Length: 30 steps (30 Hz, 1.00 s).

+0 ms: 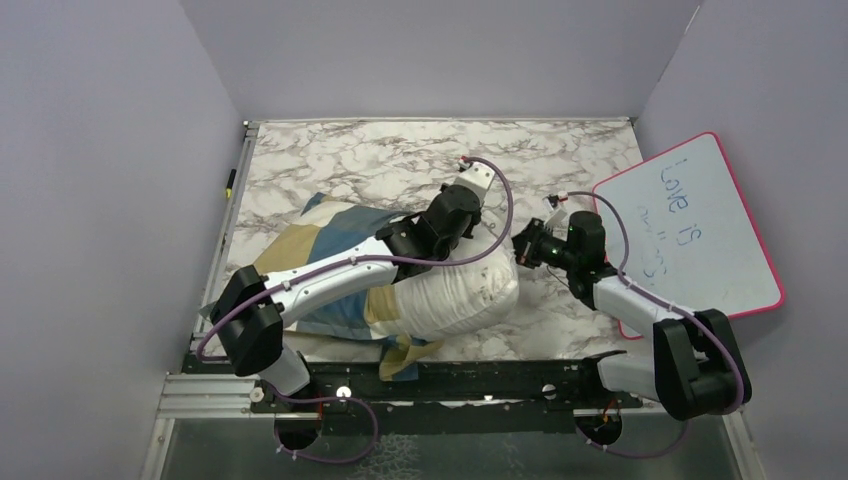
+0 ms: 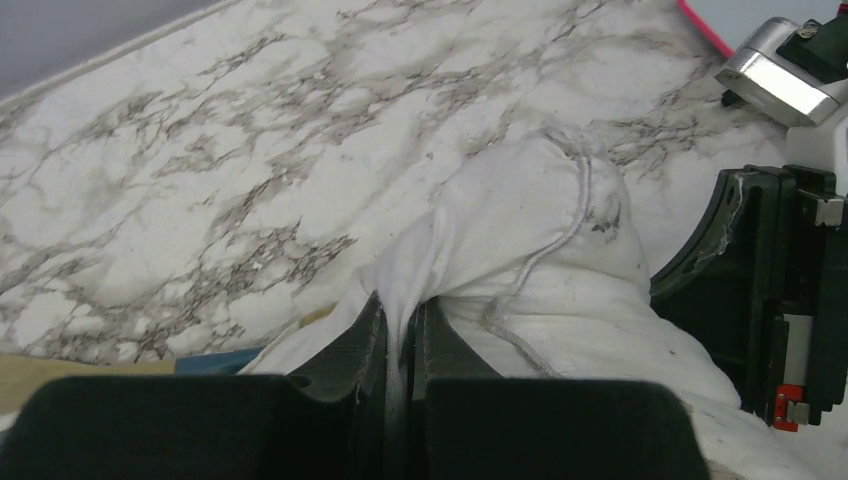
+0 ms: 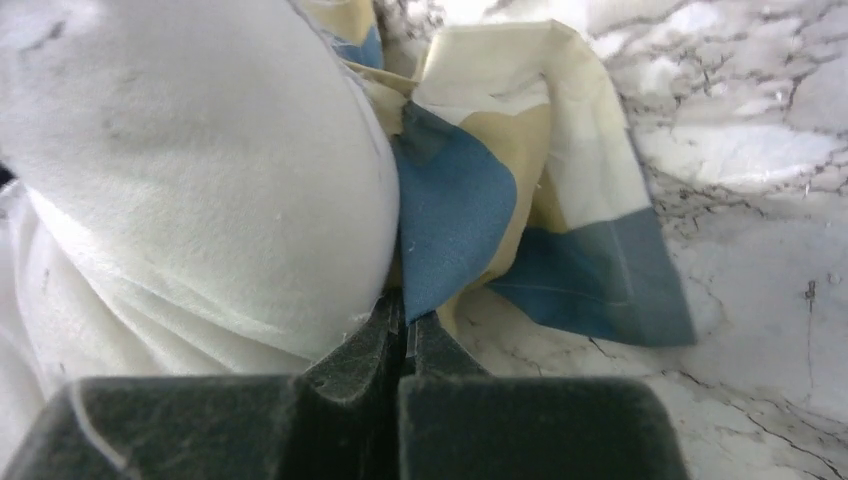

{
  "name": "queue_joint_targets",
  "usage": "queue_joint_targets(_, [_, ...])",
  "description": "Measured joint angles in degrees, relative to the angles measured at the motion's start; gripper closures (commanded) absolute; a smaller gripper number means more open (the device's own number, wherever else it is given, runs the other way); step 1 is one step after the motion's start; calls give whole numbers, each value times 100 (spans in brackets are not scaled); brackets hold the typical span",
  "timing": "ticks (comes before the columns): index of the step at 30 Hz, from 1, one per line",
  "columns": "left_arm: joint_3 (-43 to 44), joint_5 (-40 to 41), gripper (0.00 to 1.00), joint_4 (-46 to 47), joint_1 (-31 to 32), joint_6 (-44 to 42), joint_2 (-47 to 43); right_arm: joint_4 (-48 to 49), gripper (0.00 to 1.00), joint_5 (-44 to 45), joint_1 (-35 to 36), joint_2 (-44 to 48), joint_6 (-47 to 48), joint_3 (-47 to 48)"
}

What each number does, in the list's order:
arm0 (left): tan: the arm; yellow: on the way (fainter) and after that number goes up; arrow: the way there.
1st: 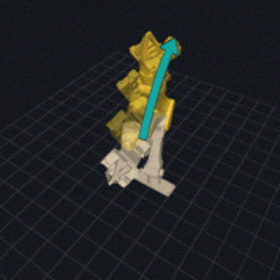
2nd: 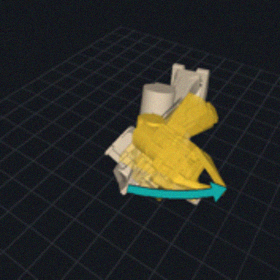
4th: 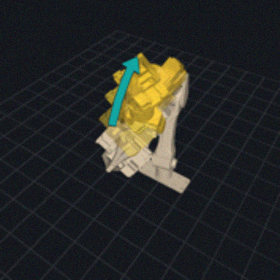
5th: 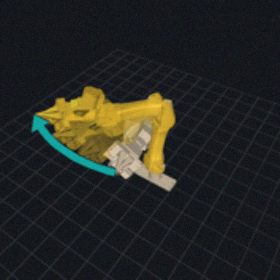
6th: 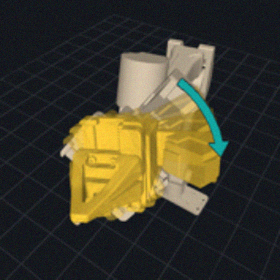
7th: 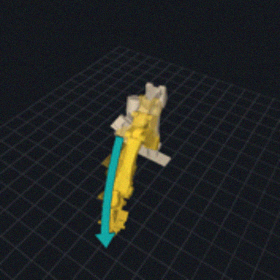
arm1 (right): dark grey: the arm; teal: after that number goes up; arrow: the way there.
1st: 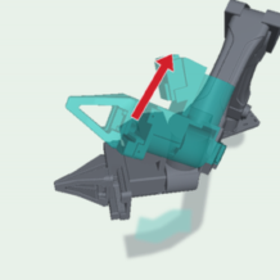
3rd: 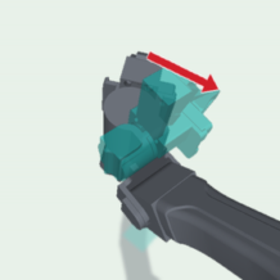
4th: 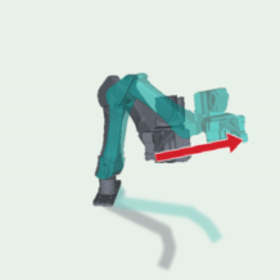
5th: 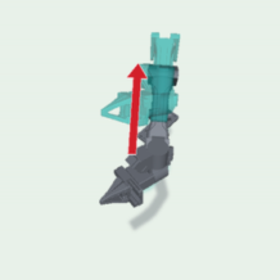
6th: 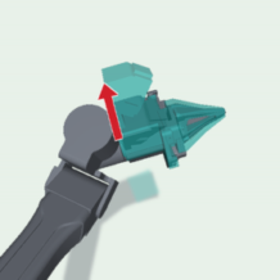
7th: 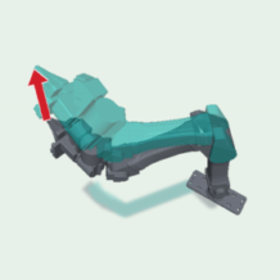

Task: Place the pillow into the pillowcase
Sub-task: Stuff the pillow into the pillowcase.

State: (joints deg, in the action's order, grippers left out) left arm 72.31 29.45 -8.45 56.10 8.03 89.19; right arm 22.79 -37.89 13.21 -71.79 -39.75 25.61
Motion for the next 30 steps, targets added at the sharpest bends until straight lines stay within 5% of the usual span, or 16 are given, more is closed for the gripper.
queue_joint_targets(12, [472, -844, 97, 881, -511, -907, 332, 590, 100, 833, -282, 439, -833, 59])
queue_joint_targets(18, [1513, -1764, 44, 654, -1102, -905, 507, 820, 100, 1082, -284, 291, -1084, 468])
queue_joint_targets(24, [3075, -2153, 27, -72, -1082, -678, 723, 914, 100, 1276, -396, 28, -1128, 918])
queue_joint_targets(30, [3812, -1375, 21, -1117, 136, -931, 1012, 715, 100, 1523, -417, -31, -1145, 914])
